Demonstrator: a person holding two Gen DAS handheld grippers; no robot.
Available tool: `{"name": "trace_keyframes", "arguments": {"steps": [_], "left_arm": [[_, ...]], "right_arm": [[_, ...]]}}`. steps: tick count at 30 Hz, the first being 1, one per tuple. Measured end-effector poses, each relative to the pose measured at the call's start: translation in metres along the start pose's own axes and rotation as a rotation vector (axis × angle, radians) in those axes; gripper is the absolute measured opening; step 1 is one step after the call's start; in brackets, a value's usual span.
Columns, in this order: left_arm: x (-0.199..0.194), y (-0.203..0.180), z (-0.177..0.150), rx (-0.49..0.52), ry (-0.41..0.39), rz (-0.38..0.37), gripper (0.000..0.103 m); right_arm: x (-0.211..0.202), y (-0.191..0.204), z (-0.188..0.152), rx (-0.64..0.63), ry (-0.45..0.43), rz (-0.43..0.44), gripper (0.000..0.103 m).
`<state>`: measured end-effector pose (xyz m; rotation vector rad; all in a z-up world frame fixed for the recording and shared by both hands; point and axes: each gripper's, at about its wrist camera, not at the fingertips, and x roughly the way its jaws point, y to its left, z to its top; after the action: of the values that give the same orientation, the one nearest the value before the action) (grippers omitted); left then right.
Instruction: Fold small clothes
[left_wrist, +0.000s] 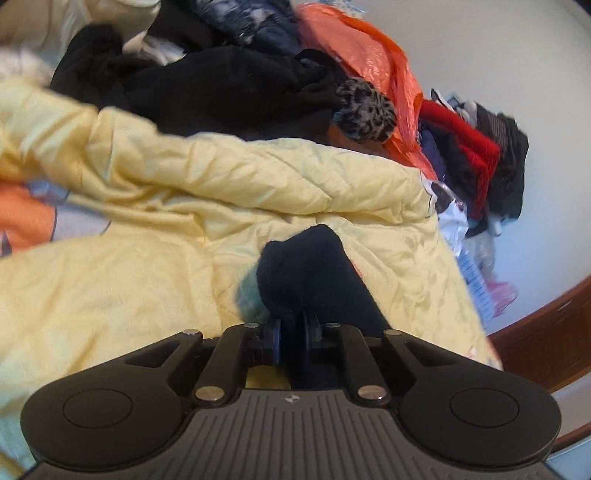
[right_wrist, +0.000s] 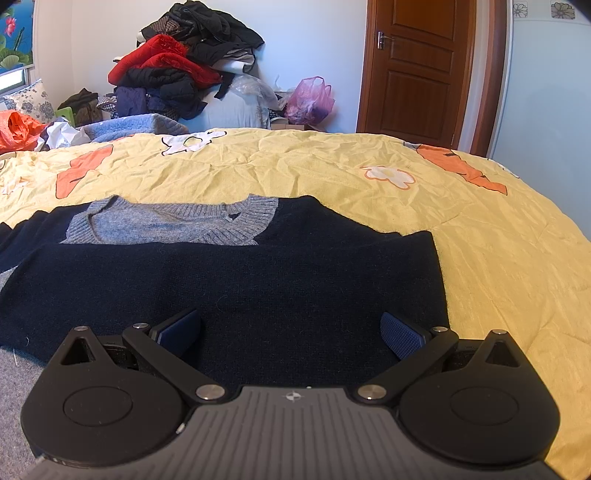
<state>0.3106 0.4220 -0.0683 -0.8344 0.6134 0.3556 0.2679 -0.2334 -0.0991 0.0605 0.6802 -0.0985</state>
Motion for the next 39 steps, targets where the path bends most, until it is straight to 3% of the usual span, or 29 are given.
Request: {"name": "trace_keyframes", "arguments": {"steps": [4, 7, 10, 12, 16, 18, 21, 25, 28, 29, 30, 32, 34, 36, 37, 39], "left_arm": [[-0.006, -0.022, -0.006, 0.130, -0.049, 0.099, 0.004], [-0.025, -0.050, -0.015, 0.216, -0.133, 0.122, 0.004], [-0.057, -0.098, -0.040, 0.331, -0.234, 0.035, 0.004], [-0.076, -0.136, -0.070, 0.387, -0.253, -0.061, 0.004], [-0.094, -0.213, -0.174, 0.605, -0.154, -0.316, 0.004], [-0.092, -0.239, -0.239, 0.752, -0.076, -0.390, 0.004], [-0.077, -0.248, -0.309, 0.875, 0.063, -0.414, 0.004], [-0.060, -0.247, -0.341, 1.021, 0.126, -0.338, 0.005], [-0.073, -0.246, -0.336, 1.114, 0.110, -0.347, 0.022], [-0.081, -0.241, -0.331, 1.114, 0.094, -0.357, 0.042], [-0.089, -0.235, -0.326, 1.093, 0.061, -0.364, 0.073], [-0.108, -0.213, -0.318, 1.012, -0.029, -0.380, 0.102], [-0.118, -0.195, -0.316, 0.969, -0.037, -0.408, 0.102], [-0.114, -0.184, -0.321, 0.995, 0.001, -0.370, 0.102], [-0.109, -0.183, -0.323, 1.007, 0.028, -0.329, 0.101], [-0.106, -0.185, -0.320, 0.987, 0.037, -0.329, 0.102]], "right_arm": [[0.000, 0.000, 0.000, 0.000, 0.000, 0.000, 0.103], [0.000, 0.000, 0.000, 0.000, 0.000, 0.000, 0.103], [0.000, 0.000, 0.000, 0.000, 0.000, 0.000, 0.103], [0.000, -0.001, 0.000, 0.001, 0.000, 0.000, 0.103], [0.000, -0.001, 0.000, 0.001, 0.000, 0.000, 0.103], [0.000, -0.001, 0.000, 0.002, 0.000, 0.001, 0.103], [-0.001, 0.000, 0.000, 0.002, 0.000, 0.002, 0.103], [-0.001, -0.001, 0.000, 0.005, -0.001, 0.003, 0.103], [-0.002, -0.001, 0.000, 0.005, -0.001, 0.003, 0.103], [-0.001, -0.001, 0.000, 0.005, -0.001, 0.003, 0.103], [-0.002, -0.001, 0.000, 0.005, -0.001, 0.004, 0.103], [-0.002, -0.001, 0.000, 0.003, -0.001, 0.002, 0.103], [-0.002, -0.001, 0.001, 0.000, 0.001, 0.003, 0.103], [-0.003, -0.001, 0.004, -0.004, 0.014, 0.009, 0.102], [-0.005, 0.001, 0.008, -0.001, 0.023, 0.006, 0.096], [-0.018, 0.005, 0.020, 0.082, -0.014, 0.051, 0.092]]}}
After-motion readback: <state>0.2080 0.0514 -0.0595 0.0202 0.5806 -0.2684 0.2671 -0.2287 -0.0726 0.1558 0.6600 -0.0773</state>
